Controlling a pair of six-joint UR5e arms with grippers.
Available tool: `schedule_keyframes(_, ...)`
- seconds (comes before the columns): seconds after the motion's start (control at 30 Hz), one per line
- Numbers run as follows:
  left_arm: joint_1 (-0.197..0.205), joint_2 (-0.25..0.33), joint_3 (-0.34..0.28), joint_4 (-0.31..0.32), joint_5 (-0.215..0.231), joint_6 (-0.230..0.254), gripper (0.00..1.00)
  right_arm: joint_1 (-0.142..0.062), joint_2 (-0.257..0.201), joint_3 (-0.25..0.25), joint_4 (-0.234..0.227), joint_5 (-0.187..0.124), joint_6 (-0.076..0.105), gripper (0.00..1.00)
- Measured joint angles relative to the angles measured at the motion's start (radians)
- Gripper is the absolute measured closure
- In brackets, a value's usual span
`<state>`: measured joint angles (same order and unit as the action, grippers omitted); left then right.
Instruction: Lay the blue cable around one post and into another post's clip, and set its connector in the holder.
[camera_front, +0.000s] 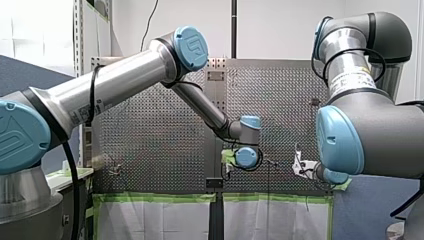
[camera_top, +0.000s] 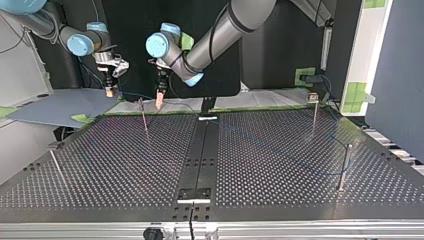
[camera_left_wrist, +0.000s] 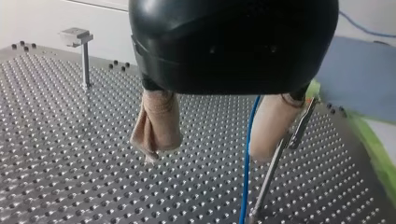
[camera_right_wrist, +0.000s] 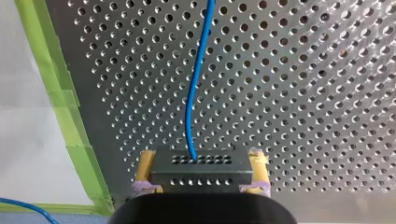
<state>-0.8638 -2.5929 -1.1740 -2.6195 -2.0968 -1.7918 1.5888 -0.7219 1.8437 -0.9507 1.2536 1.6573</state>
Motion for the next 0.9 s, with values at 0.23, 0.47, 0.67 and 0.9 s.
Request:
schedule_keyframes(0.23,0.009,-0.001,0.014,-0.020,-0.011,0.012,0.00,-0.001,0.000,0.000,-0.002,-0.001,-0.002,1.00)
schedule_keyframes(0.47,0.012,-0.001,0.014,-0.032,-0.024,0.016,0.00,-0.001,0.000,0.000,-0.003,-0.003,-0.002,1.00)
schedule_keyframes(0.67,0.019,-0.001,0.015,-0.015,-0.047,0.038,0.00,0.003,0.000,0.000,0.013,-0.002,-0.011,1.00)
schedule_keyframes(0.9,0.028,-0.011,0.017,0.003,-0.074,0.076,0.00,0.001,-0.001,0.000,0.031,0.004,-0.028,1.00)
